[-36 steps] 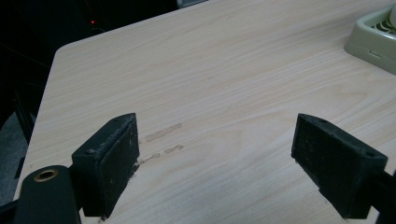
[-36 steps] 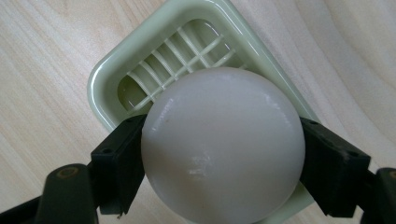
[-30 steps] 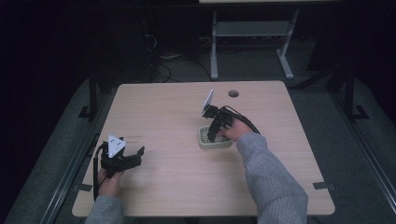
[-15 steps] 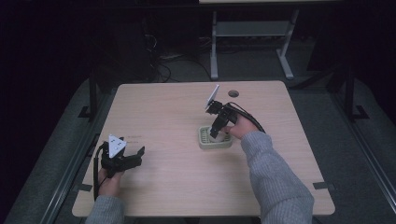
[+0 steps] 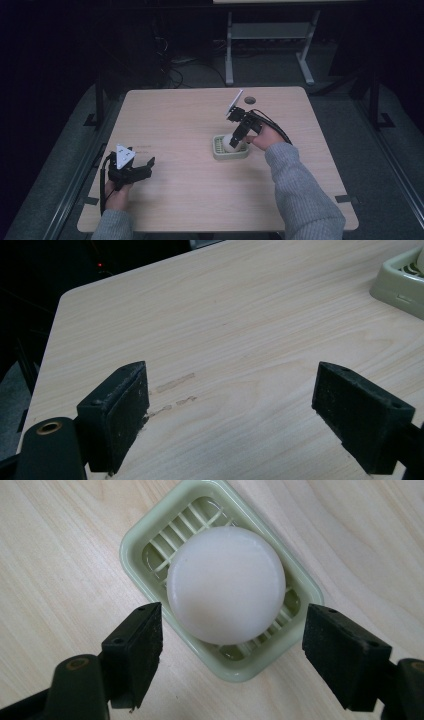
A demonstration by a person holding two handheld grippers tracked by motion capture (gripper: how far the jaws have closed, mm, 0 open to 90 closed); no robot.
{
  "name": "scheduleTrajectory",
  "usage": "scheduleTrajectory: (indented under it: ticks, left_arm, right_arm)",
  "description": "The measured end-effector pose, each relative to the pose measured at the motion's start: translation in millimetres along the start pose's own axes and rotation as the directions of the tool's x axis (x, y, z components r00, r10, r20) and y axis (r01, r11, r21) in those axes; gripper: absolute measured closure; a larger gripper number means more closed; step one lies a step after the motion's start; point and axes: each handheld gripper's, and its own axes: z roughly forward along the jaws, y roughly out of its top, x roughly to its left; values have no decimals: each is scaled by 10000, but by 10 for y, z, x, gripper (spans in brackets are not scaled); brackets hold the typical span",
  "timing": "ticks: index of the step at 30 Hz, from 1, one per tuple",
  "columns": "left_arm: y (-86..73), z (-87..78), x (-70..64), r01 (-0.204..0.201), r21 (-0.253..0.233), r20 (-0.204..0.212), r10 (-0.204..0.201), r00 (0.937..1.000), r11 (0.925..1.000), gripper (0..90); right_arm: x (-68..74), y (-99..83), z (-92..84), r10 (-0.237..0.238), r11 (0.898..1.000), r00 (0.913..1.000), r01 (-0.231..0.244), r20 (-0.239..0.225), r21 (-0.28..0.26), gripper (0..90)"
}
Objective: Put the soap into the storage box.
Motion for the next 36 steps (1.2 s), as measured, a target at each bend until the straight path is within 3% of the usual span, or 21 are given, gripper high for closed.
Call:
scheduleTrajectory:
  ticks: [27,36]
  left_arm:
    - [2,4,-17,-73,-51,59,73,10000,10000,148]
    - [2,12,-32,-127,7,75,127,9999,9999,149]
  right_arm:
    - [-63,-406,-178,290,9974,9994,-301,-181,-658,237]
    - [-67,-535,-177,345,9975,9993,-352,-122,-606,238]
